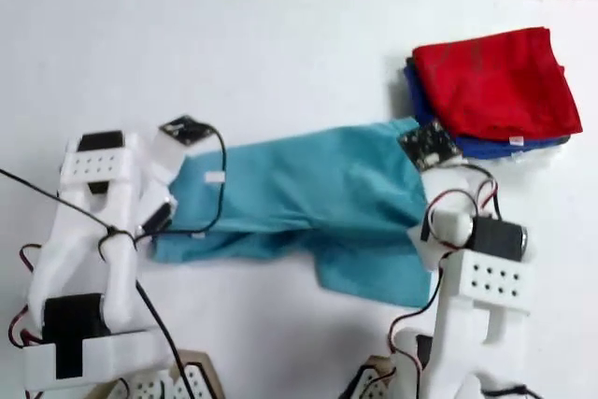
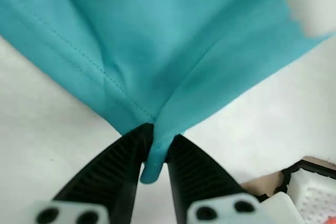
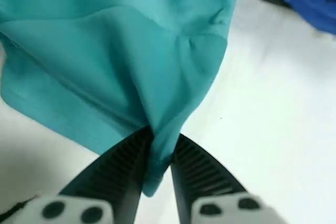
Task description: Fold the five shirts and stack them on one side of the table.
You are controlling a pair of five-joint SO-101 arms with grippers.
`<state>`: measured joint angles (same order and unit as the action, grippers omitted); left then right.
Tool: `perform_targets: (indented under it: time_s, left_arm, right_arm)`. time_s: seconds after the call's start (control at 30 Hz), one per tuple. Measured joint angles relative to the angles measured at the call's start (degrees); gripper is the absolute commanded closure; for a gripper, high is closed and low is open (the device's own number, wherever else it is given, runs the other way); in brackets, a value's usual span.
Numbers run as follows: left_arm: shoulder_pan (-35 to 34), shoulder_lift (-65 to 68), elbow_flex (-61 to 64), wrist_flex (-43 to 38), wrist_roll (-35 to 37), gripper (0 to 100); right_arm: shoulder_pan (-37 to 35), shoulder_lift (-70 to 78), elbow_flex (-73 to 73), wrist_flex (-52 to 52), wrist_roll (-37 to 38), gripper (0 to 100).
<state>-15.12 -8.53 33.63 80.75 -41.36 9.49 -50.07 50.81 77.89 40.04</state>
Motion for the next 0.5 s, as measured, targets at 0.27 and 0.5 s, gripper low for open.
perform_targets:
  time_s: [0.27,0.5]
  left_arm:
    - [0.0,0.0,1.0,0.6,0.0,97]
    - [0.4,0.0,8.4,-4.7,0.0,97]
  right_arm:
    - [3.3,-8.6,3.7,6.2,6.8,98.0]
    - [3.8,-14.2,10.6,6.2,8.7,97.4]
